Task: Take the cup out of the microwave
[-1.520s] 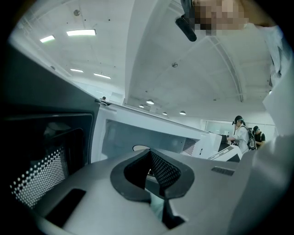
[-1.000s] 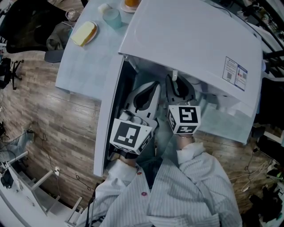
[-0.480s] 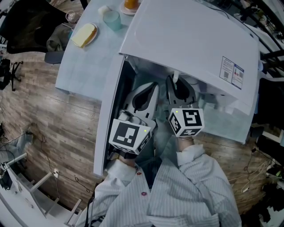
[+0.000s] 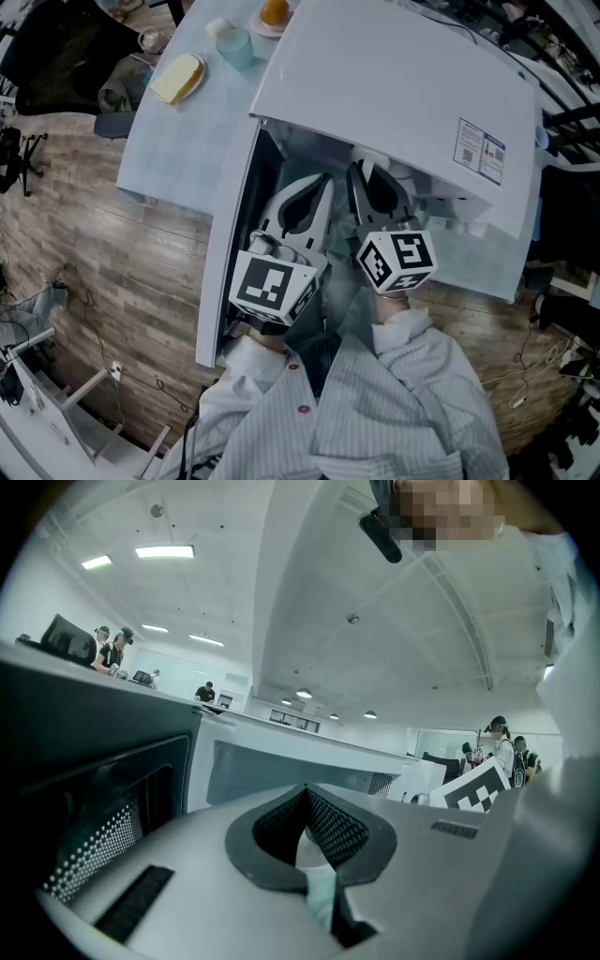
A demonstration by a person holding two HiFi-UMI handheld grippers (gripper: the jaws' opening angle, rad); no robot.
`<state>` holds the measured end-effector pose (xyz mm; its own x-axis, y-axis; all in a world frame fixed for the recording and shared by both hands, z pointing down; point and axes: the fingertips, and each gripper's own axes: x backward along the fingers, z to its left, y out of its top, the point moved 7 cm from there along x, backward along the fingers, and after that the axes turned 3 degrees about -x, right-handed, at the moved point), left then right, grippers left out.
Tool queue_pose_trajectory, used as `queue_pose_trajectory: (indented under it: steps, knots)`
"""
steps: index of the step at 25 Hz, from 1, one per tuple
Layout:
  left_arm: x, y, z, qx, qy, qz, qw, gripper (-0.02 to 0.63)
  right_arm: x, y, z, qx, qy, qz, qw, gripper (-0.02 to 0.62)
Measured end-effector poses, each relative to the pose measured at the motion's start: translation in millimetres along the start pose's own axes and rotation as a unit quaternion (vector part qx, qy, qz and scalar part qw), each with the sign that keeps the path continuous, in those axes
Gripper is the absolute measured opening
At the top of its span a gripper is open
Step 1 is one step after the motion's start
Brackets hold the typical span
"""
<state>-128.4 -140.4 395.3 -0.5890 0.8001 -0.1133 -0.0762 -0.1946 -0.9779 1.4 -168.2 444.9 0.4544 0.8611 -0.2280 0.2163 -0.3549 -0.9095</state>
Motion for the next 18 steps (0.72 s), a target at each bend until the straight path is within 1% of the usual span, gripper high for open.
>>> queue_pose_trajectory:
  steps: [11, 18]
  knots:
    - [3, 6, -14, 0.007, -0.022, -0.010, 0.9997, 0.009, 25, 0, 8, -0.020, 0.015, 0.013, 1.000, 0.075]
    - [18, 19, -16, 0.023, -0.021, -0.020, 0.9993, 0.009, 48, 1, 30, -0.028, 0.035, 0.023, 0.999, 0.075]
